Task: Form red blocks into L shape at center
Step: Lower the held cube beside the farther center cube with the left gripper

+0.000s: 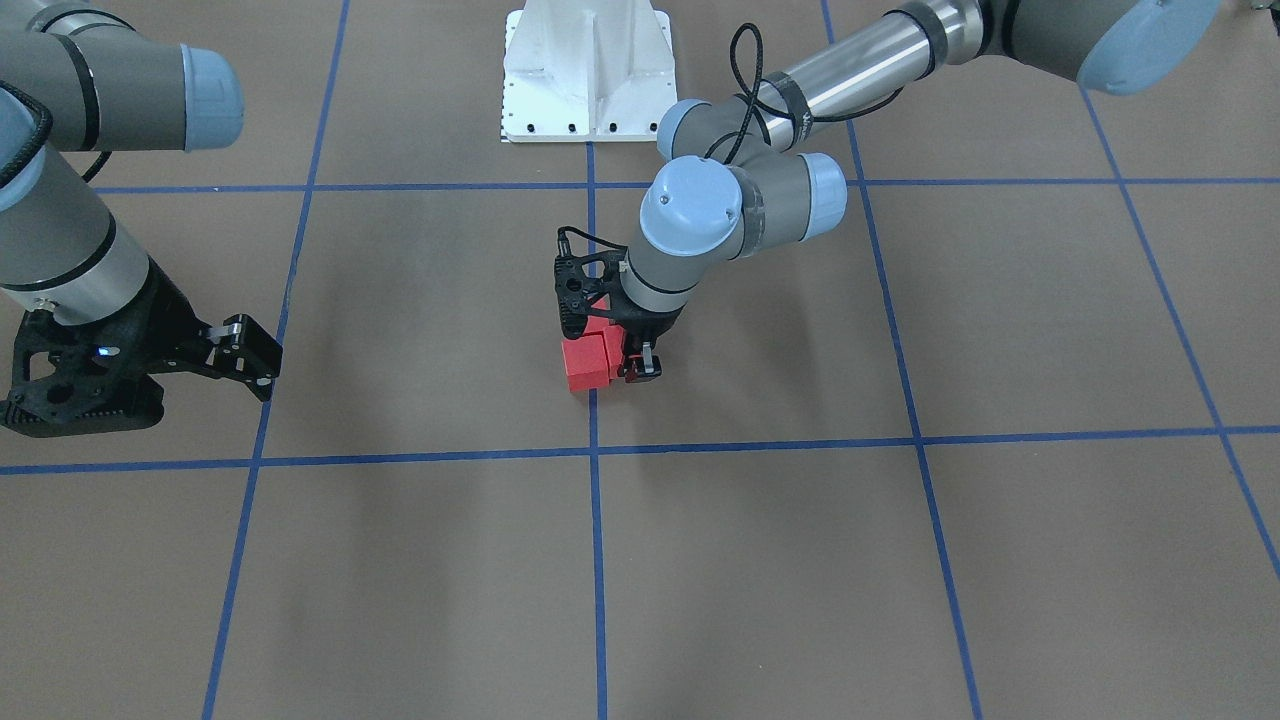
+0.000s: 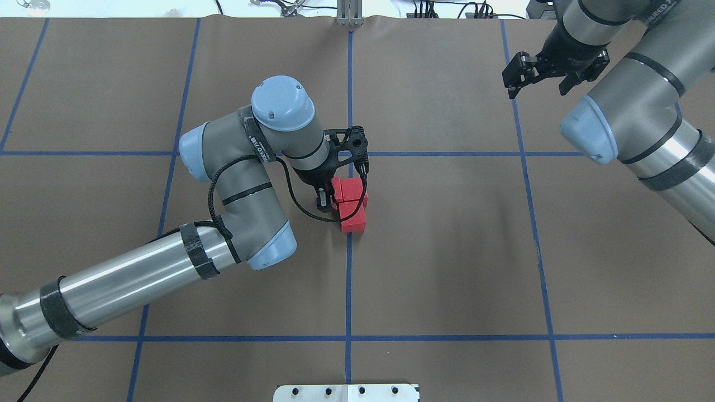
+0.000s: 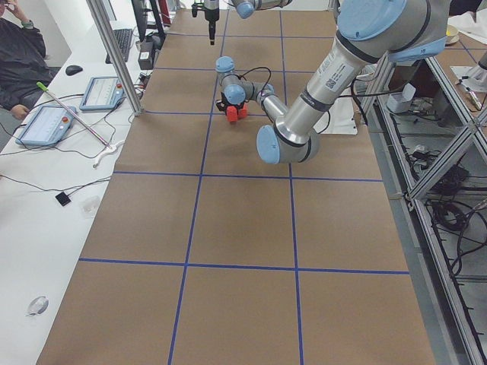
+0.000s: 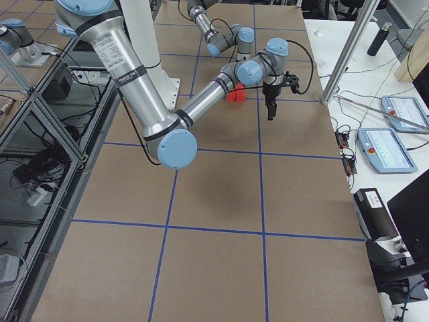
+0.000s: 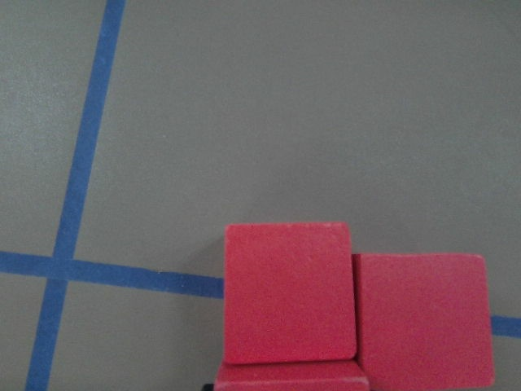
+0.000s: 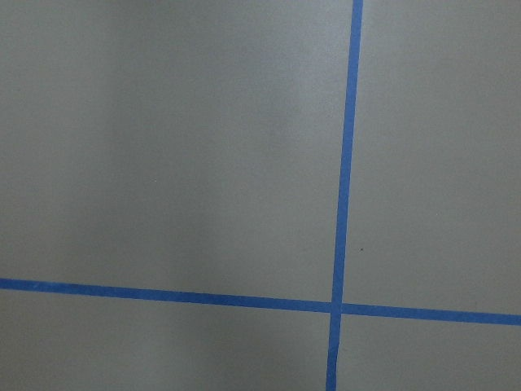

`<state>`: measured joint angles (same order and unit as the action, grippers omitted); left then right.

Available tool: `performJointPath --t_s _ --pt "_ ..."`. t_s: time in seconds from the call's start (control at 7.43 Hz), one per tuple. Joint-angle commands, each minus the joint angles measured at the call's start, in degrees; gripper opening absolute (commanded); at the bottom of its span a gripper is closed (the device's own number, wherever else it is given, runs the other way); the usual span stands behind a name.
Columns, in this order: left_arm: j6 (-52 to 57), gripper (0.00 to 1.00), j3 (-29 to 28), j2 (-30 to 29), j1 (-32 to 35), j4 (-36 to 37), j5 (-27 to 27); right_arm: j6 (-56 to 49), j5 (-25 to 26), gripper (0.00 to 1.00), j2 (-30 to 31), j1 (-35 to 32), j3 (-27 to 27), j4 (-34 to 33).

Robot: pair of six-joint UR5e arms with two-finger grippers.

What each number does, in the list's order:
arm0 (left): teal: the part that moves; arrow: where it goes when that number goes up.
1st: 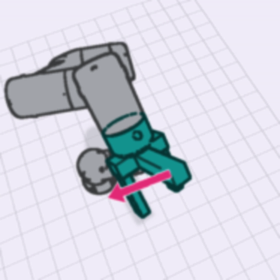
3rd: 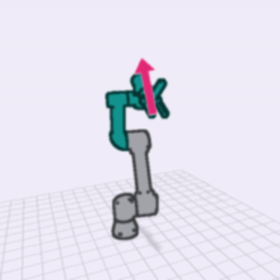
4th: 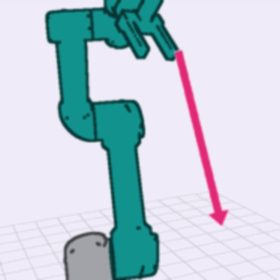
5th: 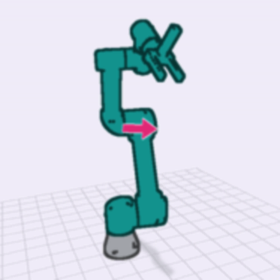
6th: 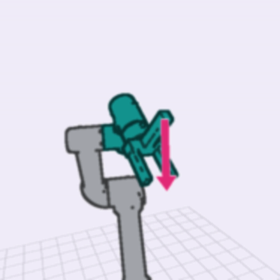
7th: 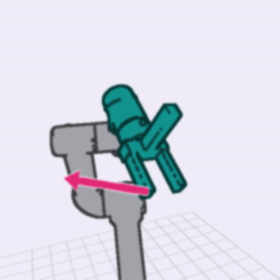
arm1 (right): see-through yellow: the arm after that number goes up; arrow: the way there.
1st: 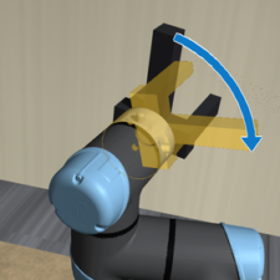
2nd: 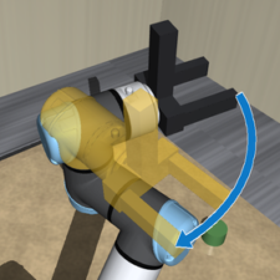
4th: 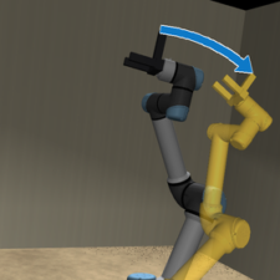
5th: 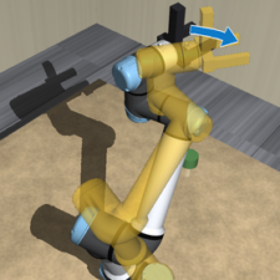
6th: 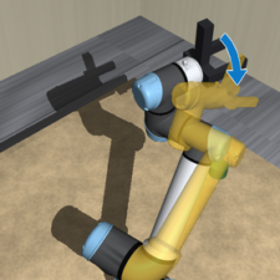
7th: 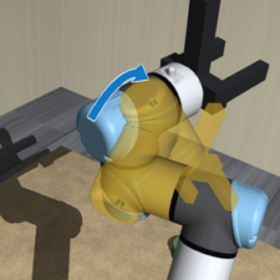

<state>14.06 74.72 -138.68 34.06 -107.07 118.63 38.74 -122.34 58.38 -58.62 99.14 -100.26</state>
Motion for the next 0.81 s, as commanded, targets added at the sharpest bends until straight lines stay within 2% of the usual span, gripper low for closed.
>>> performJointPath --t_s 0.0,0.67 --pt "-0.18 0.52 0.08 -0.01 -0.05 0.01 -0.06 0.02 0.00 0.99 -0.11 0.00 0.00 -0.02" --pt "0.00 0.70 0.16 0.08 -0.05 0.28 -0.15 0.11 0.00 0.99 -0.29 0.09 0.00 -0.02"
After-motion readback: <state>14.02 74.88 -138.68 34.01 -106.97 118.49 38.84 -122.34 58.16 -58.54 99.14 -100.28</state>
